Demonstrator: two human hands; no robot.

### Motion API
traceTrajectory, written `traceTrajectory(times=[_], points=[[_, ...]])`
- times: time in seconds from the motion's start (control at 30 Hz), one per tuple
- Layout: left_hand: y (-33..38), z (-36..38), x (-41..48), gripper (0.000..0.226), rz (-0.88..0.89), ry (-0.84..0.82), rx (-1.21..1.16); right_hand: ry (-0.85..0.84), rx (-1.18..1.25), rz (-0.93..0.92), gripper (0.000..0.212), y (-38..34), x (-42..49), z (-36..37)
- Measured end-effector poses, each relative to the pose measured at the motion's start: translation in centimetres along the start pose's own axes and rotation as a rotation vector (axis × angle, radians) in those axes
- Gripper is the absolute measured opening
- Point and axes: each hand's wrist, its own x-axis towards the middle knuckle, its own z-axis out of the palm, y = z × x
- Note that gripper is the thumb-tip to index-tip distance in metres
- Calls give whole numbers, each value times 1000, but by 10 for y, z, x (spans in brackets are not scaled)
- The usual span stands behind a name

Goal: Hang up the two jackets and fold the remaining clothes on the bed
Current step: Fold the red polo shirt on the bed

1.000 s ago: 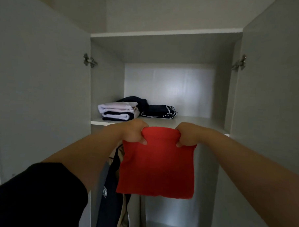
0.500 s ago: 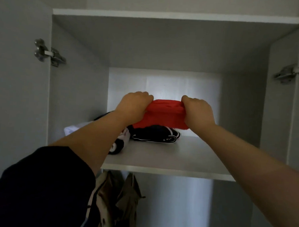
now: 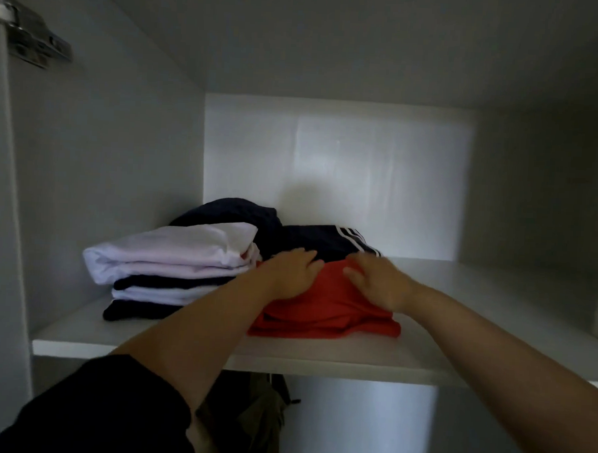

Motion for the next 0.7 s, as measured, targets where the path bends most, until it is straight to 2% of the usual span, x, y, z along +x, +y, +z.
traceTrajectory(times=[0.07,0.1,0.23,0.43,0.5,0.57,0.7], points=[[-7,29,15,58,-56,-126,100,-270,-196,33,51,2,9,27],[-13,39,23,58,-64,-129,137,-319,-233,55,53,4,14,35],[-24,44,37,56,-97,-118,173,-342,-206,179,55,6,30,37],[0,42,11,58,-195,-38,132,-259,53,286,58,8,-7,33],[27,45,-11,60,-221,-12,90,-259,34,316,59,17,-41,19],[58,49,-35,57,-215,25,41,-250,-44,350,51,25,-87,-1],[132,60,-88,37,-85,97,-133,23,-51,398,42,43,-200,-44]])
